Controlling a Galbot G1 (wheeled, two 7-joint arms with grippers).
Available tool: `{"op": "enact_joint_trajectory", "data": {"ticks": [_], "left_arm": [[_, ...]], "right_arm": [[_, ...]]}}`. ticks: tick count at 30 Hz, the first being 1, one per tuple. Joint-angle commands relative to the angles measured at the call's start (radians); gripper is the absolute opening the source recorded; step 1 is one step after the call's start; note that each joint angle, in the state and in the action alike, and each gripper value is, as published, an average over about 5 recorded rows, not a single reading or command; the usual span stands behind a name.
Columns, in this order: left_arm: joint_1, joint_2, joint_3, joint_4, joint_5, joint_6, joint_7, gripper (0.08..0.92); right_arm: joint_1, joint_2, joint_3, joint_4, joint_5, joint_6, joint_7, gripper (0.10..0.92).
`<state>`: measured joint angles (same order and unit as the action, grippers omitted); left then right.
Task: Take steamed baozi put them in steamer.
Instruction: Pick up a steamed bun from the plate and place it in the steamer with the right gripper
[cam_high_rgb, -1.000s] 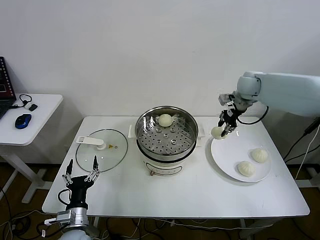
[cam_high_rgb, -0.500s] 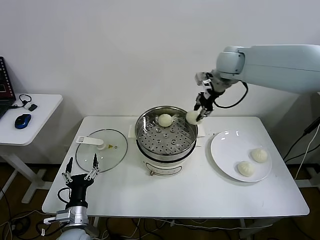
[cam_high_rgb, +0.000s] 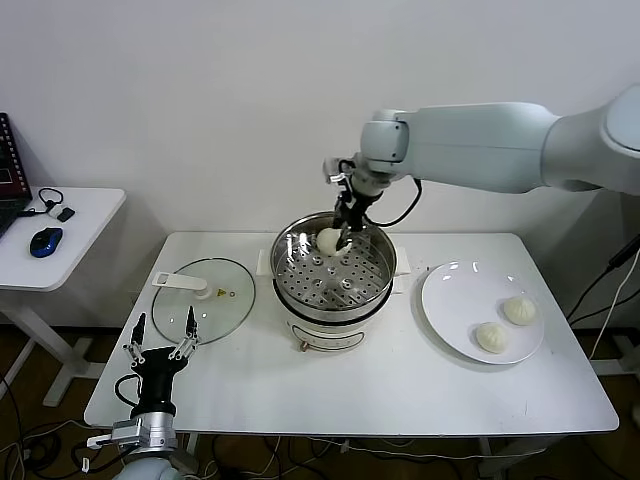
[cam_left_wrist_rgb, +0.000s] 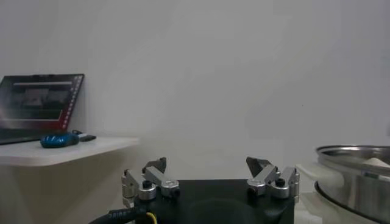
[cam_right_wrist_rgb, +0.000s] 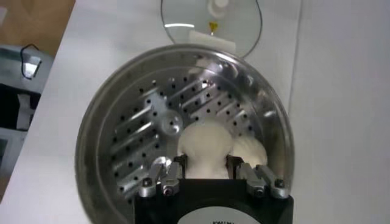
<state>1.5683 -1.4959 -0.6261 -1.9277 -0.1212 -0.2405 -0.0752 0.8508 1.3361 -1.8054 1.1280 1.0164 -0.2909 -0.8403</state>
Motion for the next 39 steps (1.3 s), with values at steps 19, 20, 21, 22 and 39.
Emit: {"op": "enact_joint_trajectory", "data": {"ticks": [19,20,21,22,39], "left_arm": [[-0.002,0.003,-0.001,0.002,-0.006,-0.007,-0.001,0.823],[-0.003,0.004,-0.001,0.003,-0.007,-0.008,-0.001,0.823],[-0.004,0.005,-0.001,0.004,-0.008,-0.008,-0.001,0.823],[-0.004,0.006,-0.001,0.005,-0.009,-0.008,-0.001,0.823],[-0.011,0.011,0.0,-0.002,-0.019,-0.001,0.0,0.823]], "right_arm": [[-0.173,0.161,0.051,-0.184,-0.016,-0.027,0.042,0.475],[-0.174,0.162,0.051,-0.185,-0.018,-0.027,0.042,0.475],[-0.175,0.163,0.05,-0.186,-0.018,-0.028,0.042,0.475],[-0.176,0.164,0.05,-0.187,-0.018,-0.028,0.042,0.475],[-0.138,0.147,0.047,-0.154,-0.003,-0.032,0.041,0.774]]}}
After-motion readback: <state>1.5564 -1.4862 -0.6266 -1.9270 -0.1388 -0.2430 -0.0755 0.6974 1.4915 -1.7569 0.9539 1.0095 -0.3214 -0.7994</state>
